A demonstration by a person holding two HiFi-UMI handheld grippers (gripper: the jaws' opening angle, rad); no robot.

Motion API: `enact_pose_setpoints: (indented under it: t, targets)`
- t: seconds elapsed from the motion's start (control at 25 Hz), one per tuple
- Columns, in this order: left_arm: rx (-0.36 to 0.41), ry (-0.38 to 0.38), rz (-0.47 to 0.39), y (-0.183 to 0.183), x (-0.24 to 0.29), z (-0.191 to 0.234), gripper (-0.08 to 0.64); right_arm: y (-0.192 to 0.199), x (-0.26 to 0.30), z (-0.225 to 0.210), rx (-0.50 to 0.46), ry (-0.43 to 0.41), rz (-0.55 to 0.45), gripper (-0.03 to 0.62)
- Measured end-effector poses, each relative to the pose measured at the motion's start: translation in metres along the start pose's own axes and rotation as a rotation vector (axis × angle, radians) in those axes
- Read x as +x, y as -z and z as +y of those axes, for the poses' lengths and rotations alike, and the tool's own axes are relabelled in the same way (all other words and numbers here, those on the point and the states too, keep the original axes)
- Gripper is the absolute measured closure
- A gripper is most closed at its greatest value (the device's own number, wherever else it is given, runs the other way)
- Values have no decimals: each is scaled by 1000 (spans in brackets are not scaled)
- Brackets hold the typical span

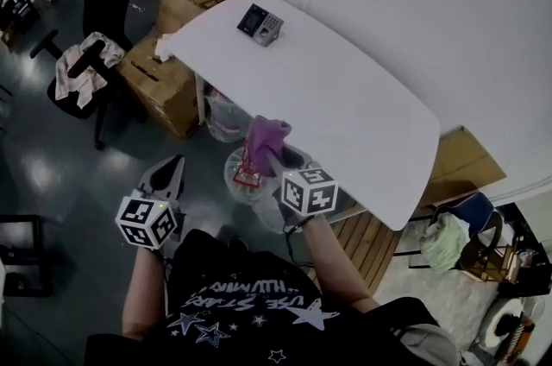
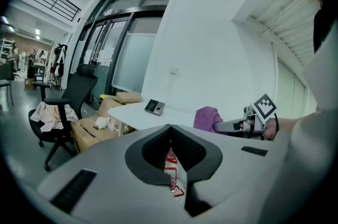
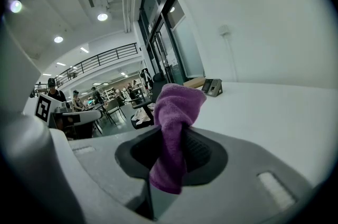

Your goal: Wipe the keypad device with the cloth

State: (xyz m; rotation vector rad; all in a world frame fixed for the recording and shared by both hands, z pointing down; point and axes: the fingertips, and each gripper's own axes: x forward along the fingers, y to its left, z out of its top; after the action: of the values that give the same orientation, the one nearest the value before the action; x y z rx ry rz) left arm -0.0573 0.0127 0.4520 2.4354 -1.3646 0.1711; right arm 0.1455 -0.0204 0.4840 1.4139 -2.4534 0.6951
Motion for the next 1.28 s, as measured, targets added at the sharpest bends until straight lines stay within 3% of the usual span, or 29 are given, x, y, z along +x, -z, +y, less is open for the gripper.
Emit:
enact_pose_setpoints:
  t: [0.4, 0.92, 1.28]
  targets:
    - [2, 89, 33, -4, 39, 48, 552, 1, 33, -8, 31, 97, 15, 494]
    - [47, 321, 99, -54, 136, 155, 552, -44, 136, 5, 104, 270, -6, 494]
    - [89, 460, 131, -76, 170, 208, 552, -68, 190, 18, 143, 382, -31, 494]
